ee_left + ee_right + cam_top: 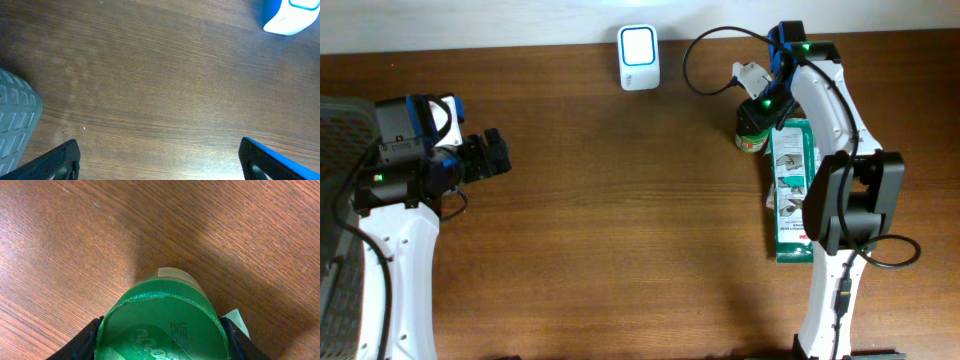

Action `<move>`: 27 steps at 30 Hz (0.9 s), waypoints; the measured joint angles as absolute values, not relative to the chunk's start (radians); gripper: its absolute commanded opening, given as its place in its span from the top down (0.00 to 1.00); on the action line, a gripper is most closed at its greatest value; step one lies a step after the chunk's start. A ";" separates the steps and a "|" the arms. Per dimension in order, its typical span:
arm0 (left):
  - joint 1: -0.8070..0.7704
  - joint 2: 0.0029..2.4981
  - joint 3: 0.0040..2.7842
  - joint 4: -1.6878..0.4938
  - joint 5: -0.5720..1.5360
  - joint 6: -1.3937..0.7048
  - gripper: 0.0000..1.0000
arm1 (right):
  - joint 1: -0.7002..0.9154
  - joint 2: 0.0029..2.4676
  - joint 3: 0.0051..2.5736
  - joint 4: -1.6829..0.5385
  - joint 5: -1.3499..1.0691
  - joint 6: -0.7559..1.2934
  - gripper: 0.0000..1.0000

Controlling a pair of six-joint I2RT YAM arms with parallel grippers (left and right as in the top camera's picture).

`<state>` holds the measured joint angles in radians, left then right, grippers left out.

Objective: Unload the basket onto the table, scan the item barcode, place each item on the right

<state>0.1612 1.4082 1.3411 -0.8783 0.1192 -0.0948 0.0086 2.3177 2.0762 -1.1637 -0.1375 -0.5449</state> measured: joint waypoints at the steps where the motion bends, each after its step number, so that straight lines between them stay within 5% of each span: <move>1: 0.161 1.408 1.341 -0.878 0.120 -0.095 0.01 | 0.008 2.317 2.075 -1.162 -0.141 -0.546 0.02; 11: 0.161 1.408 1.341 -0.879 0.120 -0.095 0.01 | 0.010 2.093 2.043 -1.180 -0.156 -0.531 0.02; 19: 0.161 1.408 1.341 -0.878 0.120 -0.095 0.01 | 0.056 1.612 2.045 -1.203 -0.166 -0.118 0.01; 27: 0.161 1.408 1.341 -0.878 0.120 -0.095 0.01 | 0.055 1.536 2.045 -1.205 -0.168 0.001 0.02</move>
